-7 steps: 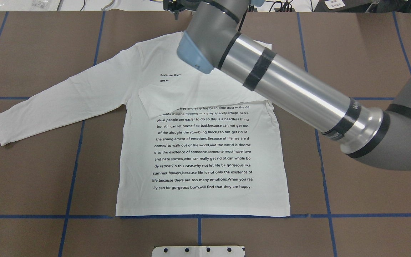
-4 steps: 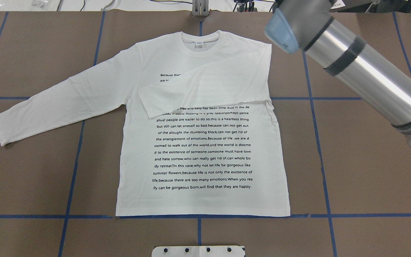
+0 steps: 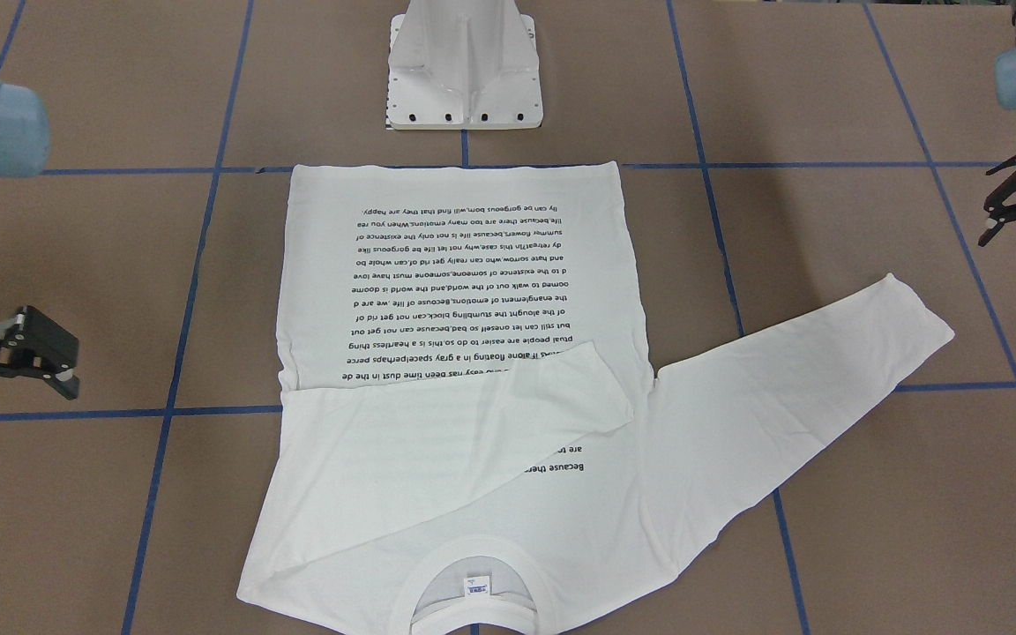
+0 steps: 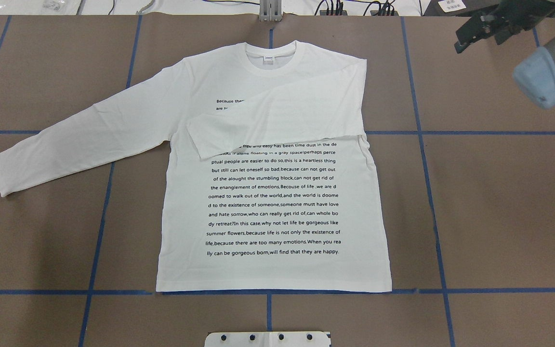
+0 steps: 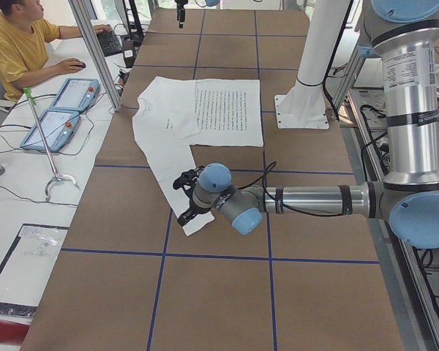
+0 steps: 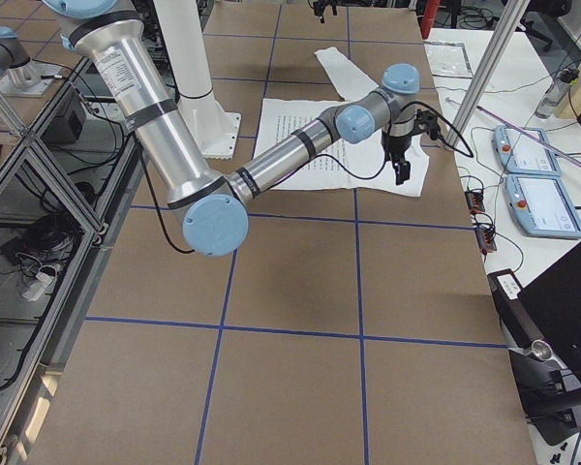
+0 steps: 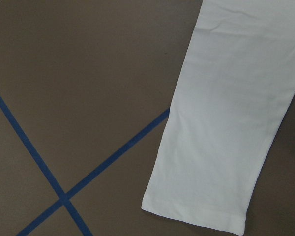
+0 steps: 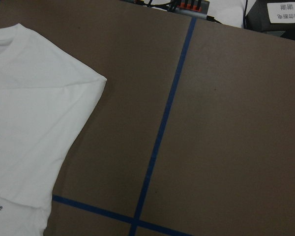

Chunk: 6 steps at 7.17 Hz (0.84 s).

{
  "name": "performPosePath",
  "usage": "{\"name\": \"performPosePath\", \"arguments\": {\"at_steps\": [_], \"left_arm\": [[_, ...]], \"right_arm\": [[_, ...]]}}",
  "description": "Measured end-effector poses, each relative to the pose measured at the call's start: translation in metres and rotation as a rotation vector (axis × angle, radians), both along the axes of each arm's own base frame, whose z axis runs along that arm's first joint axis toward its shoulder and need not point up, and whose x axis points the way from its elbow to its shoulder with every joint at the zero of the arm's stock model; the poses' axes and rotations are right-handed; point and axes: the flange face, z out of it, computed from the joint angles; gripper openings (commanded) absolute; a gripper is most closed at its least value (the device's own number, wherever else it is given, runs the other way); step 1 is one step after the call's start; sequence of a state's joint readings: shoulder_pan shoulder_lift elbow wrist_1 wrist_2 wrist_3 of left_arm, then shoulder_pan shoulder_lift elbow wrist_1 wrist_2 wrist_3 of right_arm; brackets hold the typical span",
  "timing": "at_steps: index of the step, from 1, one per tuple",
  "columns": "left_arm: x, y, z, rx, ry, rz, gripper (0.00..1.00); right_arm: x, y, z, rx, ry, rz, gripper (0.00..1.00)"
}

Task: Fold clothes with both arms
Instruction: 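Release the sleeve and raise the right gripper away from the shirt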

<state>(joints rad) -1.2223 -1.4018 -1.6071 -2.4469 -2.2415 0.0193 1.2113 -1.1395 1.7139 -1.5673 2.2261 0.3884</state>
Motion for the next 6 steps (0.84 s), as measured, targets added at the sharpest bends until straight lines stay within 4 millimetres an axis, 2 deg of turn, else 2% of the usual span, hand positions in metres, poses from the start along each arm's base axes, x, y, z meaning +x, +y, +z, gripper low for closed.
{"name": "performPosePath", "arguments": {"at_steps": [1, 2, 4, 6], "left_arm": [[0.024, 0.005, 0.006, -0.001, -0.002, 0.011, 1.0], [0.046, 0.011, 0.013, -0.005, -0.003, 0.012, 1.0], [0.077, 0.02, 0.023, -0.011, -0.017, 0.017, 1.0], [0.093, 0.022, 0.029, -0.009, -0.039, 0.021, 0.97]], "right_arm": [[0.02, 0.016, 0.018, -0.007, 0.002, 0.006, 1.0], [0.03, 0.026, 0.026, -0.009, 0.003, 0.01, 1.0], [0.035, 0.033, 0.034, -0.011, 0.006, 0.013, 1.0], [0.036, 0.034, 0.037, -0.012, 0.008, 0.015, 1.0]]}}
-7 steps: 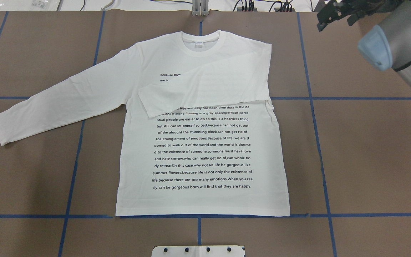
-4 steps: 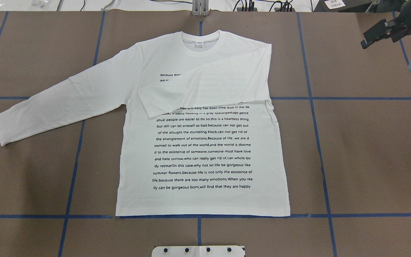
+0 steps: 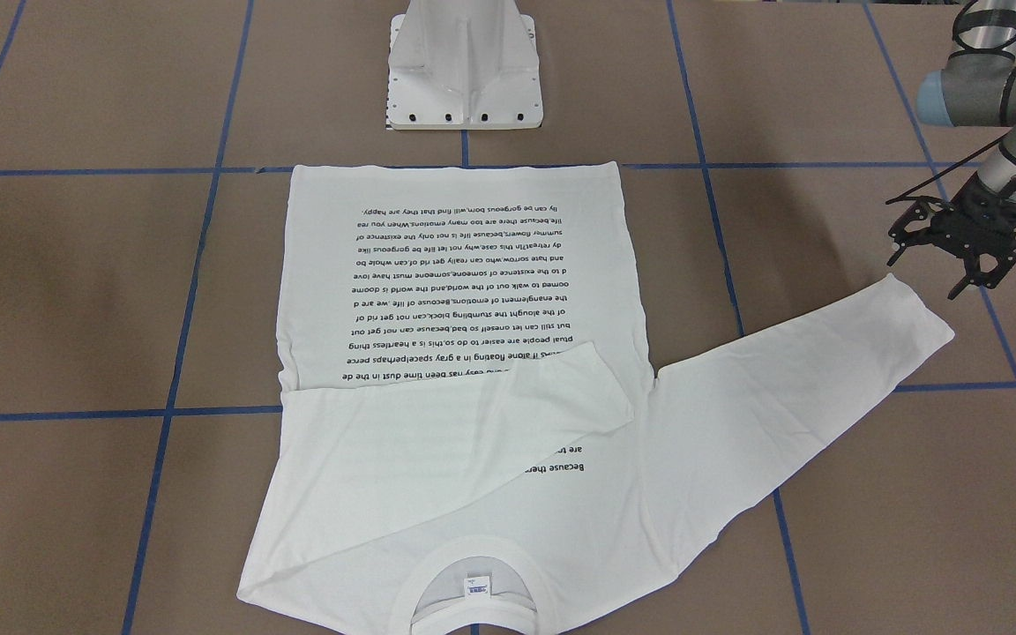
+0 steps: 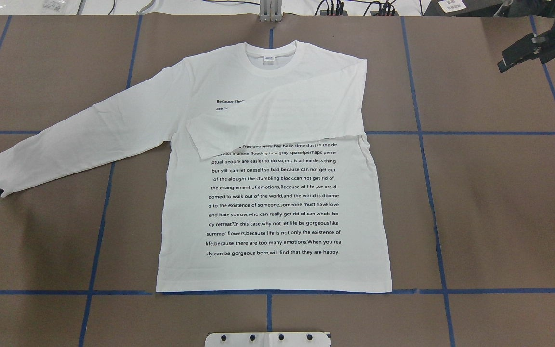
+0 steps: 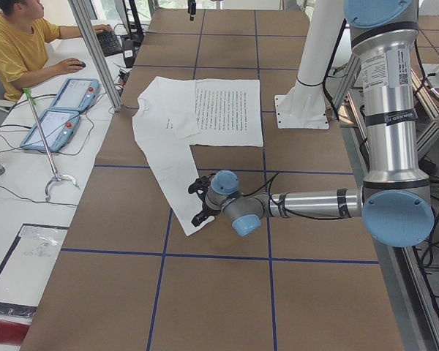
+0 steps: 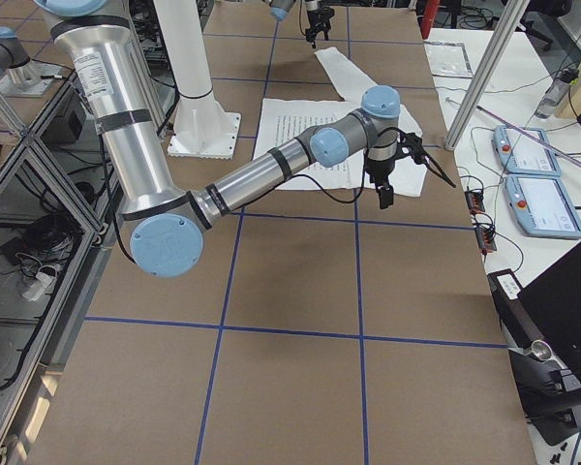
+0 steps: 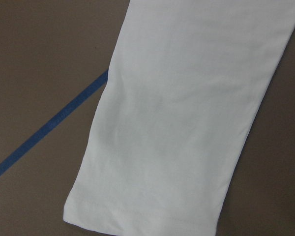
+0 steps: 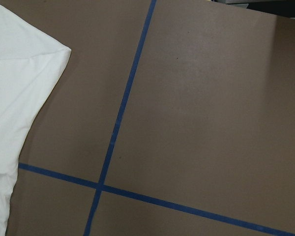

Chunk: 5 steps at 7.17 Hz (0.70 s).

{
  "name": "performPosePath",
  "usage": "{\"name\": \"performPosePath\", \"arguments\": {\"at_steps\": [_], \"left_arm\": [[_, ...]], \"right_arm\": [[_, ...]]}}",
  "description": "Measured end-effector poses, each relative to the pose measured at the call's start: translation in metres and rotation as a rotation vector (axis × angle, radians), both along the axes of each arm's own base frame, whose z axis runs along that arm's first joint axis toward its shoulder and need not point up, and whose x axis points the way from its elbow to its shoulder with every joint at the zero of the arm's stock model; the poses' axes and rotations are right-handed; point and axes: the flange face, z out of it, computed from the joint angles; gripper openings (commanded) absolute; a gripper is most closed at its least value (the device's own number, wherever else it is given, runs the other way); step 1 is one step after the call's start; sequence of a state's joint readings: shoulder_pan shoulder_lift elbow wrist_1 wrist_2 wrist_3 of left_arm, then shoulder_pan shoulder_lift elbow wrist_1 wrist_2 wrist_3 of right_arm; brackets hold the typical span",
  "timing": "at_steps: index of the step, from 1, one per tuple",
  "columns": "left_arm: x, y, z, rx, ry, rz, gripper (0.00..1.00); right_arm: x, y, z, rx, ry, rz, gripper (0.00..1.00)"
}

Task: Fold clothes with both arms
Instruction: 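Grasp the sleeve cuff nearest the left gripper and lift it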

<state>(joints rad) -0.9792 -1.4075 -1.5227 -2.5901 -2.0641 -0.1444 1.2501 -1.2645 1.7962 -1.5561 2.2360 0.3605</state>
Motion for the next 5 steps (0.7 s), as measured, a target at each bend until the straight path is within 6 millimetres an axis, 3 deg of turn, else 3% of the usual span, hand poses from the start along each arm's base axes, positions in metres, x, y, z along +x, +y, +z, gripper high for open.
{"name": "performPosePath", "arguments": {"at_steps": [1, 4, 5], "left_arm": [[0.005, 0.0, 0.002, -0.002, -0.005, 0.001, 0.93], [0.016, 0.004, 0.006, 0.001, -0.02, 0.012, 0.92], [0.019, 0.005, 0.006, 0.003, -0.02, 0.017, 0.85]], "right_arm": [[0.0, 0.0, 0.0, 0.0, 0.002, 0.001, 1.0], [0.0, 0.0, 0.001, 0.0, 0.005, 0.003, 1.0], [0.001, 0.0, 0.001, 0.001, 0.006, 0.004, 1.0]]}}
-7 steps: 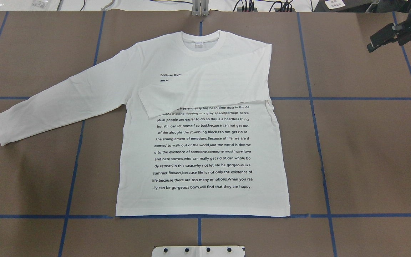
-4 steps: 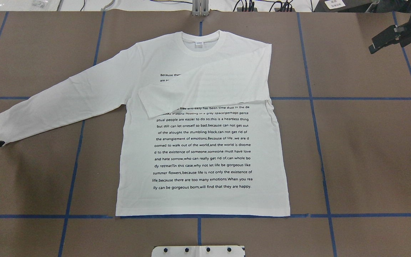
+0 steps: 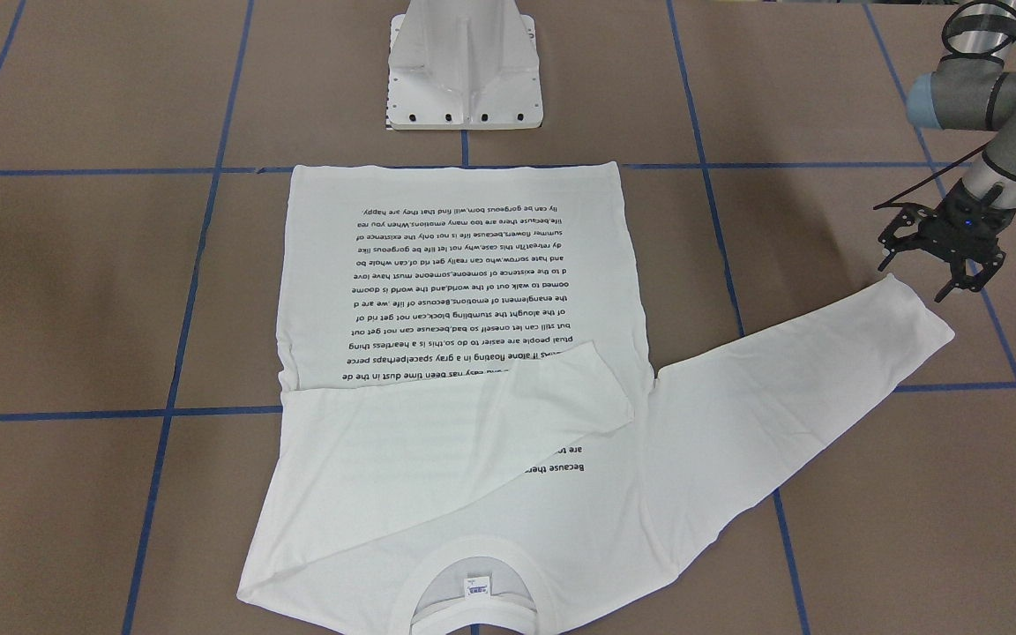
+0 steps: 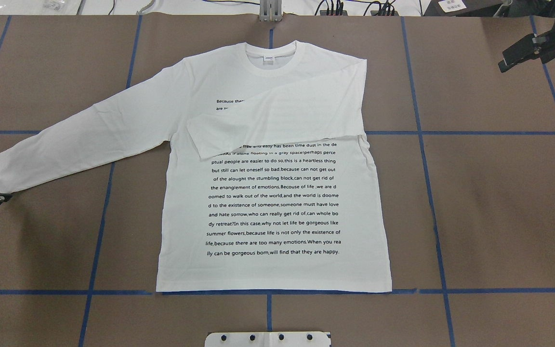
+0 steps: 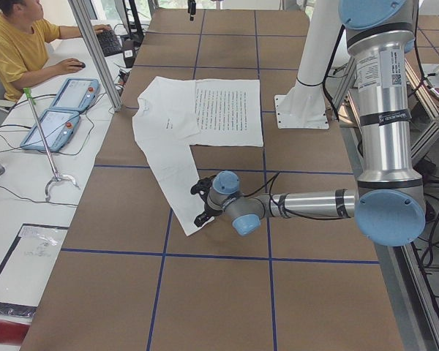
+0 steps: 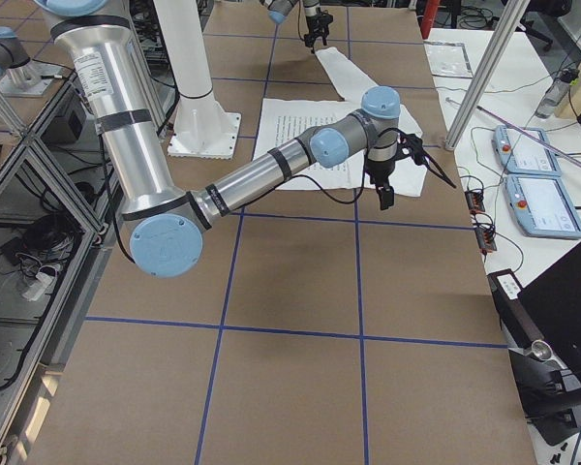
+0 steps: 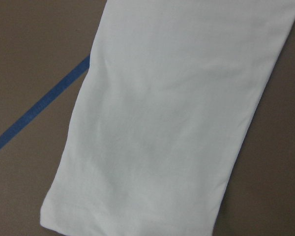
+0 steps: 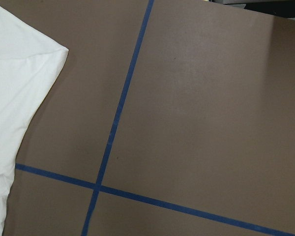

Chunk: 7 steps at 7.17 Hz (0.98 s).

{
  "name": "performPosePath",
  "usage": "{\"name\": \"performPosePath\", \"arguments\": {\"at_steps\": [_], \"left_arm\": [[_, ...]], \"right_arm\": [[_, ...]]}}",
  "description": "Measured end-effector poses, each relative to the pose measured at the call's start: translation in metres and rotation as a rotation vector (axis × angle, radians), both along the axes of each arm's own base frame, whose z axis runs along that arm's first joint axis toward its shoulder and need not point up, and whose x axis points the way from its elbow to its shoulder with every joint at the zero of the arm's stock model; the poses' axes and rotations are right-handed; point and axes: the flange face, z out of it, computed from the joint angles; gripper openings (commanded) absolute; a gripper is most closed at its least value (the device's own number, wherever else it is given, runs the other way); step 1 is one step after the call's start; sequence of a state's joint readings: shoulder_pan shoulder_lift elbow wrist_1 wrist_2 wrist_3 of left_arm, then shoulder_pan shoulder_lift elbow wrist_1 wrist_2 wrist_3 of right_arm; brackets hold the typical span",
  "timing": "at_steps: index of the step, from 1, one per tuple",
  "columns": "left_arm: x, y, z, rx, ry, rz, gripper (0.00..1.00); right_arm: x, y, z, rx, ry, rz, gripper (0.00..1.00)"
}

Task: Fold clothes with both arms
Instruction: 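Grasp the sleeve cuff nearest the left gripper and lift it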

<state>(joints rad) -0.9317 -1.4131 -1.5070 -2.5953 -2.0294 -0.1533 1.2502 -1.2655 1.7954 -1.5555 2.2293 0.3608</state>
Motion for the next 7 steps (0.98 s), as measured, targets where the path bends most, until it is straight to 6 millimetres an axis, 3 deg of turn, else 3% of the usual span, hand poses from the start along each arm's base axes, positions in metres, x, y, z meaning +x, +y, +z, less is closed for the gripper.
{"name": "performPosePath", "arguments": {"at_steps": [3, 4, 7], "left_arm": [[0.0073, 0.0036, 0.0007, 0.0, -0.002, 0.016, 0.34], [0.0079, 0.0039, 0.0009, -0.001, -0.002, 0.017, 0.01], [0.0093, 0.0025, -0.0072, 0.014, 0.011, 0.02, 0.0]], "right_arm": [[0.0004, 0.0005, 0.0013, -0.001, 0.002, 0.002, 1.0], [0.0004, 0.0006, 0.0015, -0.001, 0.003, 0.001, 1.0], [0.0003, 0.001, 0.0012, -0.003, -0.002, -0.002, 1.0]]}}
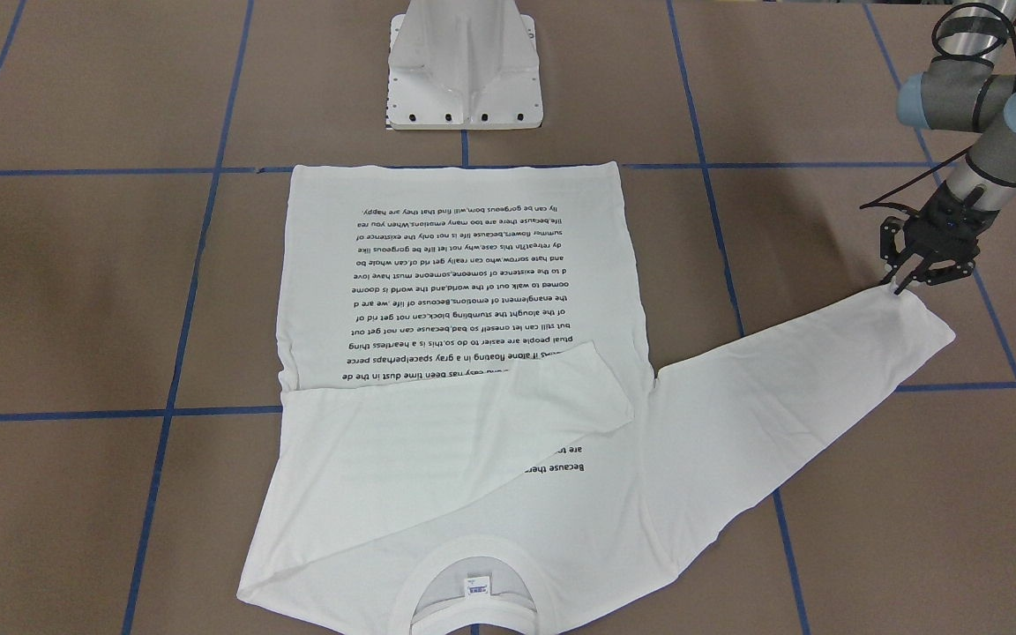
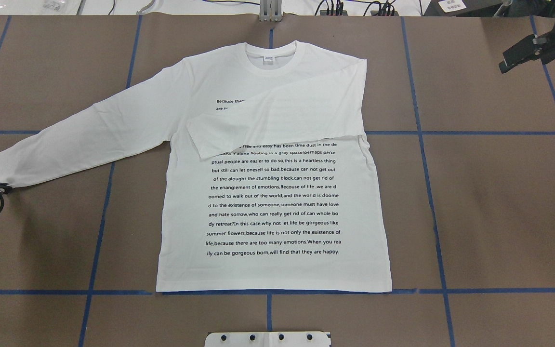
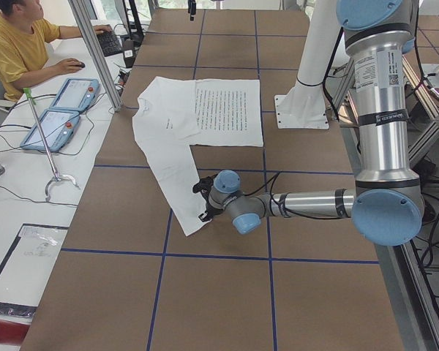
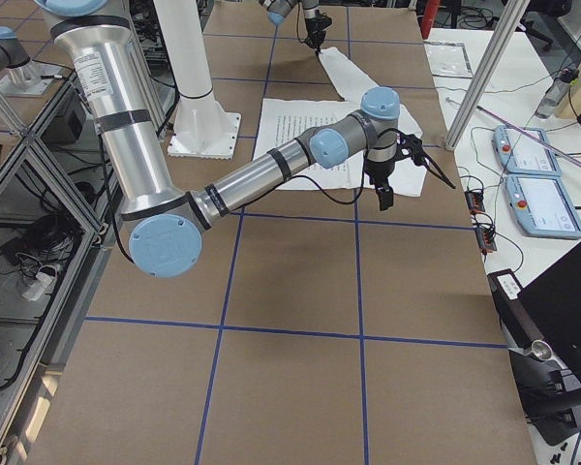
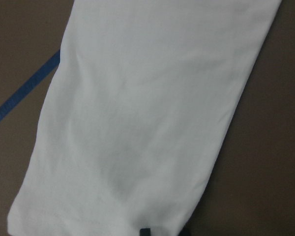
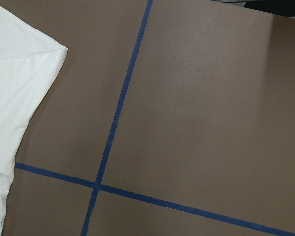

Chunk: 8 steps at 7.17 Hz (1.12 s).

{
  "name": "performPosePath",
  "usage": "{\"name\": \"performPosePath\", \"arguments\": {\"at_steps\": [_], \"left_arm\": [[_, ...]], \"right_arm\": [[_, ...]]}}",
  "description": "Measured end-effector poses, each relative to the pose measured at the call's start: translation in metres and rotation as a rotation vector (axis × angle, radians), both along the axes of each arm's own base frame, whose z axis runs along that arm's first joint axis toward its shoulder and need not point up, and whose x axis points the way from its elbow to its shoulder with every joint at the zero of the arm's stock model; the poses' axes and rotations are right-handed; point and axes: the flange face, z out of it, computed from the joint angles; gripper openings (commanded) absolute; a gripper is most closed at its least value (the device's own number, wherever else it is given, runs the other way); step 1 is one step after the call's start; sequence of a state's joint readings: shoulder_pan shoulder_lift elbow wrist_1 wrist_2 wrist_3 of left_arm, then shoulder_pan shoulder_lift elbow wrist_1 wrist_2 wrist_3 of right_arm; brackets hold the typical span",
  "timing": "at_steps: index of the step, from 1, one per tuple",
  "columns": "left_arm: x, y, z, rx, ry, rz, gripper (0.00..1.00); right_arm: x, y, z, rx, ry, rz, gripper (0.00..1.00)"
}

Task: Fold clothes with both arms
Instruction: 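Grasp the sleeve cuff nearest the left gripper and lift it, then fold the held sleeve across the shirt body toward the right arm's side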

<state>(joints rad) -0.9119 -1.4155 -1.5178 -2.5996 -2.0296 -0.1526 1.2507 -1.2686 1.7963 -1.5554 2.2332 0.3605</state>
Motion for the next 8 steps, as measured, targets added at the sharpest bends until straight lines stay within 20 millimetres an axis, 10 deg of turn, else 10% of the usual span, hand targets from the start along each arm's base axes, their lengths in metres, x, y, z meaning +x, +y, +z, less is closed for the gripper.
{"name": "performPosePath", "arguments": {"at_steps": [2, 4, 8], "left_arm": [[-0.006, -0.008, -0.031, 0.041, 0.038, -0.013, 0.0], [-0.04, -0.064, -0.091, 0.089, 0.091, -0.114, 0.0], [-0.023, -0.211, -0.325, 0.116, 0.156, -0.21, 0.0]], "right_arm": [[0.0, 0.0, -0.001, -0.001, -0.005, -0.001, 1.0], [0.002, 0.0, -0.001, -0.002, -0.006, 0.001, 1.0], [0.004, -0.001, -0.001, -0.011, -0.005, 0.01, 1.0]]}}
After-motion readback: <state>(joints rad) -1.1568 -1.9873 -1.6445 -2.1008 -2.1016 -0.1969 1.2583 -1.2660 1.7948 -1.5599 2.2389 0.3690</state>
